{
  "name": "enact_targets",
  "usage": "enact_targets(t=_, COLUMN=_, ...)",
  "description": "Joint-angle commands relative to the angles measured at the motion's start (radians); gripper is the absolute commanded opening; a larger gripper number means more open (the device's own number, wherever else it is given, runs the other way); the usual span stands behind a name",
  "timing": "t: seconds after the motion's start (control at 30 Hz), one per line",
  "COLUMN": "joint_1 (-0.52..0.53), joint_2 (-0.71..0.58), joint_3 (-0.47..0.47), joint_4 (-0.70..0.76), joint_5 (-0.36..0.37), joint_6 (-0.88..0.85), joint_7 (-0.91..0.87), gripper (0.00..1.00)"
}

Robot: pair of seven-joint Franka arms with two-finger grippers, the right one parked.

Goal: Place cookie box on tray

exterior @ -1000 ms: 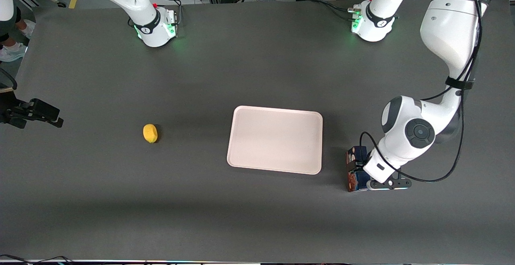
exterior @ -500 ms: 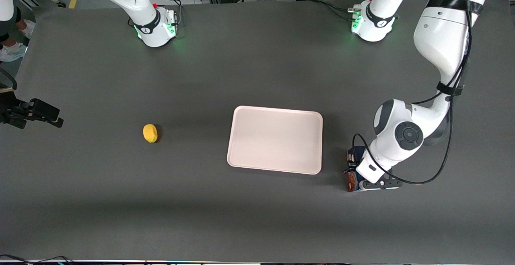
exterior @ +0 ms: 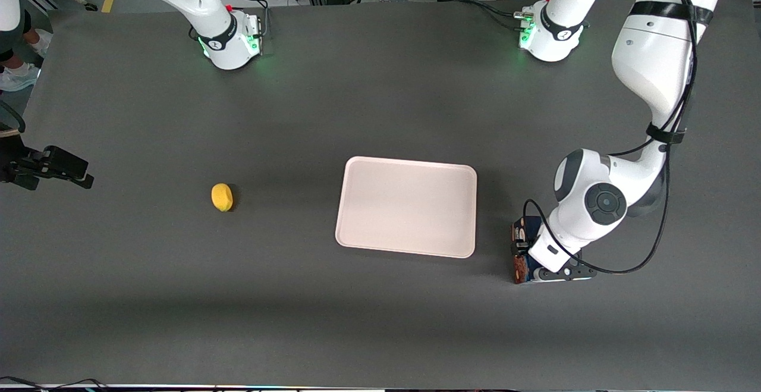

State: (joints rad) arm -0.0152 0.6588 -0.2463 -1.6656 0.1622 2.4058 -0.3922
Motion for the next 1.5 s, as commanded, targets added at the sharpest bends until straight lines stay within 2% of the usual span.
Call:
enact_targets(t=0.0, joint_1=-0.015, joint_2=0.008, joint_3=0.012, joint_4=0.015, joint_5=0.014, joint_6=-0.01, joint_7=-0.023, gripper=0.46)
enact_targets(t=0.17, joint_1=-0.015, joint_2=0.013, joint_3=0.012, joint_4=0.017, joint_5=0.011, joint_6=-0.01, joint_7=-0.025, gripper=0.36)
enact_targets(t=0.67, joint_1=0.0, joint_2=-0.011, joint_3=0.012, joint_4=0.03, joint_5=0.014, joint_6=-0.031, joint_7=-0.007, gripper=0.2)
enact_targets(t=0.97, joint_1=0.024, joint_2=-0.106, joint_3=0.012, joint_4=0.052, joint_5=0.0, joint_6=-0.151, joint_7=0.07, gripper=0.19)
enact_targets(t=1.1, joint_1=0.034, joint_2=-0.154, joint_3=0.012, joint_4=0.067, joint_5=-0.004, joint_6=-0.203, joint_7=0.089, gripper=0.14)
enact_targets(t=1.23, joint_1=0.031, joint_2=-0.195, joint_3=0.01, joint_4=0.101, joint_5=-0.009, joint_6=-0.281, joint_7=0.087, gripper=0.14)
enact_targets(t=1.47, joint_1=0.018, joint_2=-0.234, joint_3=0.007, joint_4=0.216, joint_5=-0.128, joint_6=-0.48, joint_7=0.089, gripper=0.14)
